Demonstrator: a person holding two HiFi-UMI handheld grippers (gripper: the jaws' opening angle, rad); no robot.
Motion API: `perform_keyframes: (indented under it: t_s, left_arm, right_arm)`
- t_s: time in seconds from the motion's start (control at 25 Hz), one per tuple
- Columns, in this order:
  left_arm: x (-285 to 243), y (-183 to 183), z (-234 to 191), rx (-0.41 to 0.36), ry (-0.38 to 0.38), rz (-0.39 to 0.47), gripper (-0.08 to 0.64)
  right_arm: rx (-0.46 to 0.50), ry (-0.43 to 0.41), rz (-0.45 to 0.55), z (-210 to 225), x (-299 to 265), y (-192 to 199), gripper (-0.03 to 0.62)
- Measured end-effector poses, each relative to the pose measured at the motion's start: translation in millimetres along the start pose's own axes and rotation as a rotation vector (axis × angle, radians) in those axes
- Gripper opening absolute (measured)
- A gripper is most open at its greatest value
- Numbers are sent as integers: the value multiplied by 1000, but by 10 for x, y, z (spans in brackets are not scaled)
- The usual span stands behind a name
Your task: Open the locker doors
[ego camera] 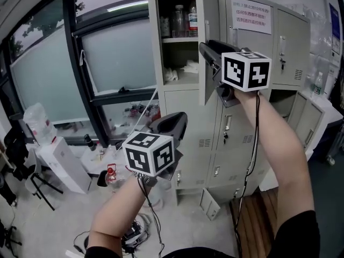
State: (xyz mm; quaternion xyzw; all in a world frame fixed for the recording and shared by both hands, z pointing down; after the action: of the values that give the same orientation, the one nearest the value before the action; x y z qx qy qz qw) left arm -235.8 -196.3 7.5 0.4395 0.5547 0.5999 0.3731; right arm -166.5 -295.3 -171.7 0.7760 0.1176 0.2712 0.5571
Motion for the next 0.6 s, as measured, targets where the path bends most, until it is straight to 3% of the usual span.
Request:
perform_keyframes:
  t_s: [0.48,0.6]
  left_arm:
    - [-252,88,558,34,11,-3,-2]
    - [-263,76,712,30,0,0,-2]
  right_arm:
    - [101,60,31,246,523,-50,114]
    - [97,38,17,269,619,-9,147]
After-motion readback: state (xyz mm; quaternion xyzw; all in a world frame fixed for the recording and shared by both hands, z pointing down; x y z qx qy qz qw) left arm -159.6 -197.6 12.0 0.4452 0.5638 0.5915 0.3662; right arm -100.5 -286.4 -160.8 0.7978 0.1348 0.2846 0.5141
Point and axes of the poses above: the fingertips, and each gripper's own axes: x backward along the fingers, z to its right, y out of its underside, the point moved 2 cm from there along x, backward along the fingers, and after that the axes turned 5 degrees about -y, right-handed, at the moved point
